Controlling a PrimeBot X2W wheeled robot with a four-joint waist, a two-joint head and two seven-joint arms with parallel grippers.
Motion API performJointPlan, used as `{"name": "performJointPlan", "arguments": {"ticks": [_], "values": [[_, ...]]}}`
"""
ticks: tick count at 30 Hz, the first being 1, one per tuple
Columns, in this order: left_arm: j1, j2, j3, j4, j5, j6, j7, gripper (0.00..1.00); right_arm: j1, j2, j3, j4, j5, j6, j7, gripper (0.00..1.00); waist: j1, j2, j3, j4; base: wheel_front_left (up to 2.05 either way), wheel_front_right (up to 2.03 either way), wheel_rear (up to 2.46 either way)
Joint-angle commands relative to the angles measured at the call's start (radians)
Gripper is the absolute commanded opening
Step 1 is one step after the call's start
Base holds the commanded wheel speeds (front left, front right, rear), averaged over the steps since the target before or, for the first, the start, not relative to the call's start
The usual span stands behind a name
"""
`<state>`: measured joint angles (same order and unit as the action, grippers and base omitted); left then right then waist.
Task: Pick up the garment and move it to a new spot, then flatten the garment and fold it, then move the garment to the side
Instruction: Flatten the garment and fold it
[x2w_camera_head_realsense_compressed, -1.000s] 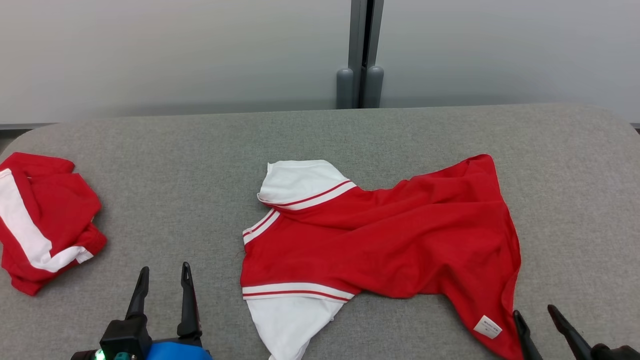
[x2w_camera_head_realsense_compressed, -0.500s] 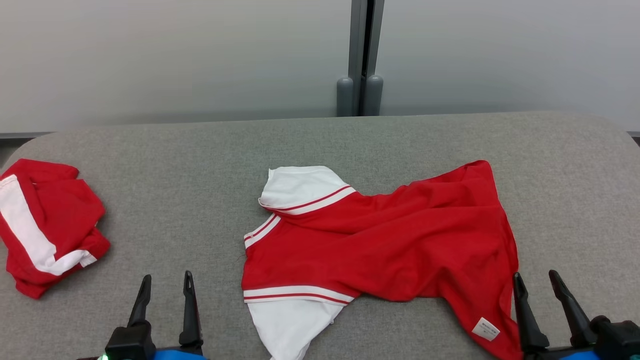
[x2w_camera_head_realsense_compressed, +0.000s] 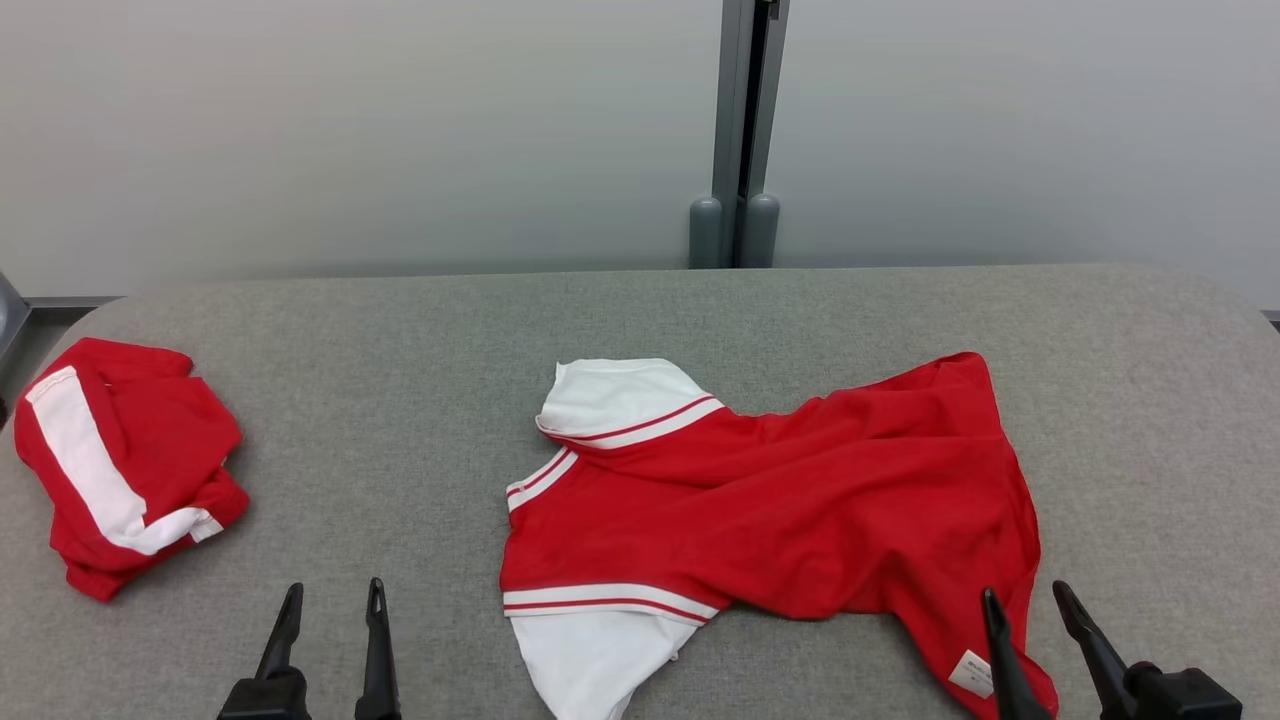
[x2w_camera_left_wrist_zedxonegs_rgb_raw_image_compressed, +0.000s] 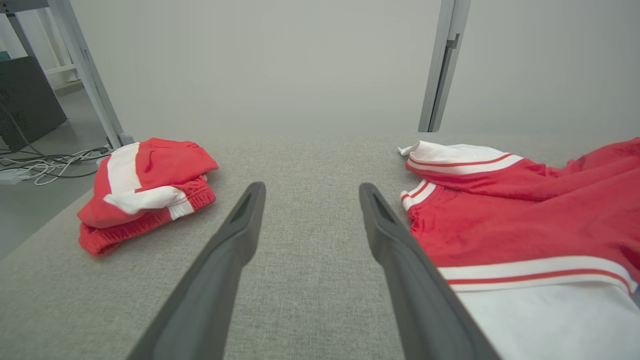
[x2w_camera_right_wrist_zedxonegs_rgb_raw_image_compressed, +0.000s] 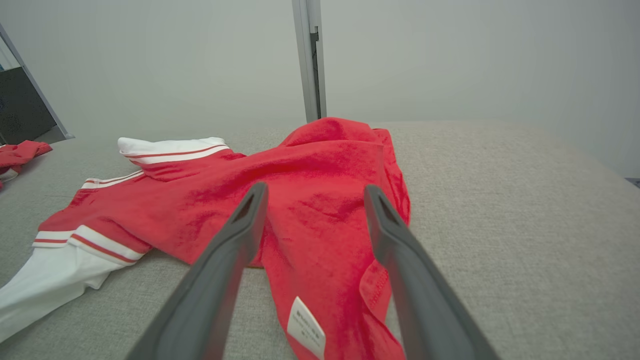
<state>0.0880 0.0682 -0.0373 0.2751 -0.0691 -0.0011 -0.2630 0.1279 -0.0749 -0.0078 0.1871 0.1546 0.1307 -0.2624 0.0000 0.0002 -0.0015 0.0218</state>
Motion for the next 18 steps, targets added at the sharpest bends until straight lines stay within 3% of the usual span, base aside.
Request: {"name": "performJointPlan", "arguments": {"ticks": [1,18], "values": [[0.01,0.008,0.007,0.003,0.004,-0.006,-0.002,1.0,0.007,0.0,-0.004,0.005,-0.009,0.0,-0.004,1.0,0.0,-0.0002,-0.001,0.0,0.0,0.0,0.0],[0.014,0.006,0.011,0.007,0.007,0.001,-0.002,1.0,0.003,0.006,-0.005,0.031,-0.024,0.0,-0.004,1.0,0.0,-0.0002,-0.013,-0.003,0.0,0.0,0.0]]}}
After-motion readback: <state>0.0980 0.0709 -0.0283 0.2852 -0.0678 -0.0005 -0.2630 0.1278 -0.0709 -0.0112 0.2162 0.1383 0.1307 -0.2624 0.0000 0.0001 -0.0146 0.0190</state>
